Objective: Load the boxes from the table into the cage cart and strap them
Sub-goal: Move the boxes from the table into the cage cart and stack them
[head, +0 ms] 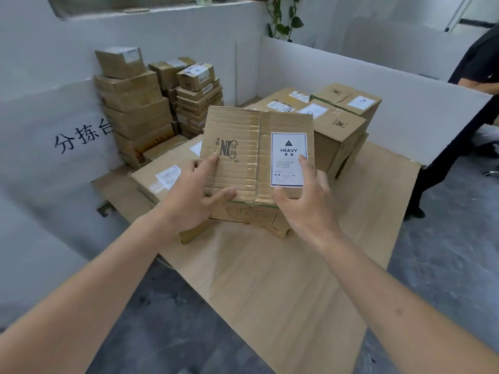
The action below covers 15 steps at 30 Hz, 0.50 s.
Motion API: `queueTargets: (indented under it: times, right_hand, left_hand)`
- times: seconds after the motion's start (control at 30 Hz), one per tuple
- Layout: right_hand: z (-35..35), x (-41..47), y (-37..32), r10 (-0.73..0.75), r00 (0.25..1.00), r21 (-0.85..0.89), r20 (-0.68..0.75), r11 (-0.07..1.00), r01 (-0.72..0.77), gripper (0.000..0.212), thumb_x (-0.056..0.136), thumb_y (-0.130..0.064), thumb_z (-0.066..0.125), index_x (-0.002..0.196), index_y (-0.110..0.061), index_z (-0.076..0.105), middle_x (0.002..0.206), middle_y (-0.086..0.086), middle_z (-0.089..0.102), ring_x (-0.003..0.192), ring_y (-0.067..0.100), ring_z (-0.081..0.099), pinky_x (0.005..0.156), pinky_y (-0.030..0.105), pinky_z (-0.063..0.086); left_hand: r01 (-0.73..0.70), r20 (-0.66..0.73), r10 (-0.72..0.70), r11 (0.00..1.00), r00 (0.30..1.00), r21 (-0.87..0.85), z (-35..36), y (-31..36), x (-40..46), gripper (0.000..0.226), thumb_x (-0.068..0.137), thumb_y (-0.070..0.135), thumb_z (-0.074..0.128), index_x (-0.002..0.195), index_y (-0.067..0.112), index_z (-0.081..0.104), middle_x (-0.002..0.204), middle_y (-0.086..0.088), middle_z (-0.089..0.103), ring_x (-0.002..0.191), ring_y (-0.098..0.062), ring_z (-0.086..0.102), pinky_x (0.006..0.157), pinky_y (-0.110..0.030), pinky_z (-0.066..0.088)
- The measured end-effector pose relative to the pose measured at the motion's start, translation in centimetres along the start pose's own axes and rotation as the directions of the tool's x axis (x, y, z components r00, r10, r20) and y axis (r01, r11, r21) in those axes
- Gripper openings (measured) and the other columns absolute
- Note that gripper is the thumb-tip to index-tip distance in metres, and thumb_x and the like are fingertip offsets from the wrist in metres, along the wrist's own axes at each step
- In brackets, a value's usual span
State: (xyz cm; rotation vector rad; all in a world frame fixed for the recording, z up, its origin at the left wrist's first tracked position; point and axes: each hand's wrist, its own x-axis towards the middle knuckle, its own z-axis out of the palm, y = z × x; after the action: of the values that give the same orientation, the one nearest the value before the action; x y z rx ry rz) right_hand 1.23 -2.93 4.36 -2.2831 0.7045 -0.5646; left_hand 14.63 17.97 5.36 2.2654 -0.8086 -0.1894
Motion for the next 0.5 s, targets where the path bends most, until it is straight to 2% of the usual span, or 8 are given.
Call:
queueTargets:
  times: [0.07, 0.13, 0.27, 0.37, 0.5]
  right_hand:
    - [1.0, -0.4, -1.7, -0.057, 0.998, -0.01, -0.014, 0.998, 0.057, 0.083, 0.089, -0.053, 0.065, 0.16, -0.038, 0.025, 0.137, -0.003, 0.043, 0.115, 0.012, 0.045, 0.095, 0.038, 0.046]
    - [2.2, -0.8, -3.4, -0.109, 0.994, -0.015, -0.025, 0.994, 0.109, 0.082, 0.09, -0.053, 0.067, 0.16, -0.038, 0.027, 0.137, -0.003, 0.044, 0.108, 0.006, 0.038, 0.089, 0.033, 0.041]
    - [5.1, -1.4, -6.9, -0.177, 0.984, 0.021, 0.005, 0.984, 0.177, 0.083, 0.09, -0.054, 0.065, 0.16, -0.039, 0.025, 0.141, -0.002, 0.044, 0.104, 0.008, 0.044, 0.081, 0.031, 0.038]
    - [8.0, -2.4, -9.5, -0.222, 0.974, 0.044, 0.034, 0.974, 0.221, 0.084, 0.088, -0.054, 0.065, 0.16, -0.037, 0.026, 0.142, -0.001, 0.043, 0.112, 0.012, 0.051, 0.081, 0.033, 0.044]
    - [12.1, -4.0, -13.1, -0.263, 0.961, 0.049, 0.088, 0.964, 0.26, 0.083, 0.088, -0.055, 0.065, 0.16, -0.037, 0.026, 0.144, -0.001, 0.042, 0.121, 0.018, 0.053, 0.086, 0.036, 0.05]
  left_hand:
    - [0.018, -0.047, -0.018, 1.0, 0.999, -0.009, -1.7, -0.8, -1.5, 0.09, 0.093, 0.056, 0.067, 0.165, 0.032, 0.018, 0.148, 0.002, 0.033, 0.127, -0.012, 0.039, 0.109, -0.031, 0.044]
    - [0.036, -0.099, -0.036, 0.999, 0.994, -0.004, -3.4, -1.9, -2.8, 0.09, 0.092, 0.057, 0.067, 0.164, 0.031, 0.02, 0.143, 0.005, 0.033, 0.125, -0.01, 0.04, 0.11, -0.029, 0.043]
    - [0.056, -0.196, -0.053, 0.998, 0.979, 0.006, -6.6, -4.4, -5.2, 0.089, 0.093, 0.055, 0.068, 0.164, 0.029, 0.022, 0.136, 0.006, 0.031, 0.121, -0.009, 0.041, 0.105, -0.022, 0.04]
    - [0.098, -0.222, -0.095, 0.995, 0.97, 0.005, -9.0, -7.0, -7.2, 0.089, 0.093, 0.054, 0.067, 0.165, 0.027, 0.021, 0.135, 0.007, 0.03, 0.12, -0.009, 0.041, 0.104, -0.021, 0.04]
    - [0.168, -0.25, -0.164, 0.986, 0.954, -0.007, -12.1, -11.1, -10.2, 0.09, 0.092, 0.057, 0.068, 0.164, 0.028, 0.022, 0.134, 0.005, 0.03, 0.121, -0.014, 0.044, 0.109, -0.034, 0.047]
